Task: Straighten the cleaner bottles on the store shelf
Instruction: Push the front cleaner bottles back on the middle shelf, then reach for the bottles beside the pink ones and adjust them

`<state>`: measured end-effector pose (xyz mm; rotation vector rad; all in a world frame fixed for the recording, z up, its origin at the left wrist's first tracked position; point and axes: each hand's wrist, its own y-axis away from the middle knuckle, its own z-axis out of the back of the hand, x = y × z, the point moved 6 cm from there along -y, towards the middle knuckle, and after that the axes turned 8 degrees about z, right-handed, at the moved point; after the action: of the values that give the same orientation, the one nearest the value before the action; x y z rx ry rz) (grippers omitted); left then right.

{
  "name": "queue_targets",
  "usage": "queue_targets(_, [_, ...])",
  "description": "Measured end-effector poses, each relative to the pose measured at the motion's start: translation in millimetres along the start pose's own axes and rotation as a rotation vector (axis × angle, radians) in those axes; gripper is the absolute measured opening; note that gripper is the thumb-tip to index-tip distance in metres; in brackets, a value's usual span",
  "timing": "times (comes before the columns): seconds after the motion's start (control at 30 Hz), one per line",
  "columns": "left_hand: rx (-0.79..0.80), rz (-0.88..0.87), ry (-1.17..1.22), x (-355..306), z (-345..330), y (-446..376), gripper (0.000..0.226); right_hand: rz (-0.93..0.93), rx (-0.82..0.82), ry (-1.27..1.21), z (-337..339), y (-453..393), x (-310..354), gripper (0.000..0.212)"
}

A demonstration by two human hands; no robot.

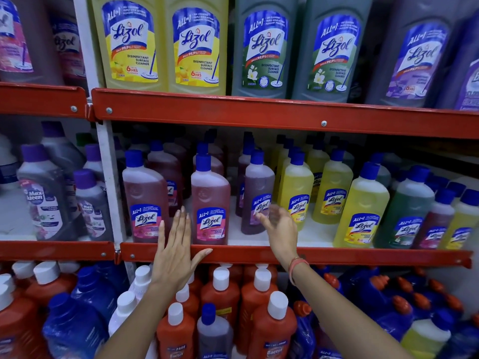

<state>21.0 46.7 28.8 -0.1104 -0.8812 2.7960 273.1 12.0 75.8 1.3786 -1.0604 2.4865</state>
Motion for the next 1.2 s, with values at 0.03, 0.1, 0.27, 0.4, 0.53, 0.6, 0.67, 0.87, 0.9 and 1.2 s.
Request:
queue_targets(0.03, [-0.003, -0.003, 0.002, 0, 0, 0, 0.095, -0.011, 0.002, 0.018, 3, -5, 0, 0.052])
queue_targets(0.1, [-0.010, -0.014, 0.003, 0, 0, 0, 0.094, -0.031, 0.030, 0.032, 4, -14, 1, 0.052])
queue_targets(0.27, [-0.043, -0.042, 0.055, 3, -2, 11, 0.081, -0.034, 0.144, -0.047, -11, -29, -6, 0.060])
queue_targets(0.4, [-0.101, -0.037, 0.120, 7, -5, 26, 0.066, -0.066, 0.192, -0.107, -21, -35, -12, 0.079])
queue_targets(0.53, [-0.078, -0.037, 0.140, 11, -8, 30, 0.061, -0.052, 0.231, -0.147, -25, -37, -15, 0.081])
queue_targets(0.6, [-0.061, -0.038, 0.132, 11, -8, 31, 0.060, -0.059, 0.235, -0.163, -25, -37, -16, 0.079])
queue_targets(0.67, [-0.054, -0.041, 0.121, 10, -8, 31, 0.061, -0.061, 0.233, -0.164, -25, -38, -18, 0.076])
queue_targets(0.87, [-0.017, -0.026, 0.111, 10, -7, 33, 0.064, -0.082, 0.247, -0.158, -28, -38, -20, 0.068])
queue_targets(0.9, [-0.012, -0.024, 0.113, 10, -7, 33, 0.064, -0.087, 0.243, -0.161, -28, -38, -20, 0.068])
queue_targets(1.2, [0.042, -0.006, 0.102, 9, -6, 35, 0.070, -0.100, 0.320, -0.151, -17, -33, -13, 0.069])
